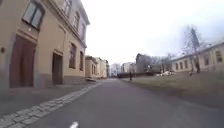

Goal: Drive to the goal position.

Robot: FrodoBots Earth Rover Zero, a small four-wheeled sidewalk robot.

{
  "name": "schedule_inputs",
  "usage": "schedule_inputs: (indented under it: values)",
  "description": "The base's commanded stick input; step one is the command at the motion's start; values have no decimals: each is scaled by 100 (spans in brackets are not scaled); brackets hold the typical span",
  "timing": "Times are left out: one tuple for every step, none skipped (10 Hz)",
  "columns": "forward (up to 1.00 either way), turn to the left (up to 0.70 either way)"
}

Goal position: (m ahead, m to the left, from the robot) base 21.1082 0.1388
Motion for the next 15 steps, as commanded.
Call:
schedule_inputs:
  values:
    - [100, 0]
    - [100, 0]
    - [100, 0]
    - [100, 0]
    - [100, 0]
    - [100, 0]
    - [100, 0]
    - [100, 0]
    - [100, 0]
    - [100, 0]
    - [100, 0]
    - [100, 0]
    - [100, 0]
    - [100, 0]
    - [100, 0]
